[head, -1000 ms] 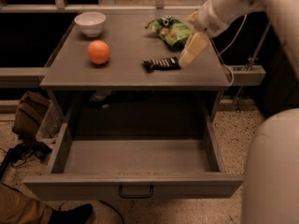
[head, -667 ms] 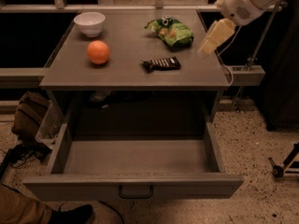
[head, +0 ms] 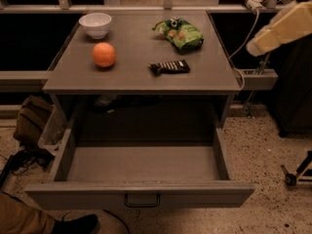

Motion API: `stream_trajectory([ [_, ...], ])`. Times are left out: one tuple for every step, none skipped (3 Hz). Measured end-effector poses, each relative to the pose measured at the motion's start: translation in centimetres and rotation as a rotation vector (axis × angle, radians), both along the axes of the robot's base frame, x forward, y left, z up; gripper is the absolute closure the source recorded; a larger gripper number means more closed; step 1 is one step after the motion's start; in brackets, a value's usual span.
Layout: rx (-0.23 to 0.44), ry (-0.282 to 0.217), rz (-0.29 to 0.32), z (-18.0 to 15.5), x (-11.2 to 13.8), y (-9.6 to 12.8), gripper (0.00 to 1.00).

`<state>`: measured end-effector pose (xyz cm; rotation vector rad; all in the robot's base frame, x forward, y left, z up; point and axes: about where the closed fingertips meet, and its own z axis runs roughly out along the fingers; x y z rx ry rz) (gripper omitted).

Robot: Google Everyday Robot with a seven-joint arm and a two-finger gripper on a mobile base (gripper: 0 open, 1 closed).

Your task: Pick rxbar chocolate from top drawer and place on counter

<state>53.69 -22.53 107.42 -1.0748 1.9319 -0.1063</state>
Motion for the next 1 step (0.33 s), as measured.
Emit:
stream_trajectory([
  [-0.032, -0.021, -0.088, 0.97, -4.85, -2.53, 0.00],
])
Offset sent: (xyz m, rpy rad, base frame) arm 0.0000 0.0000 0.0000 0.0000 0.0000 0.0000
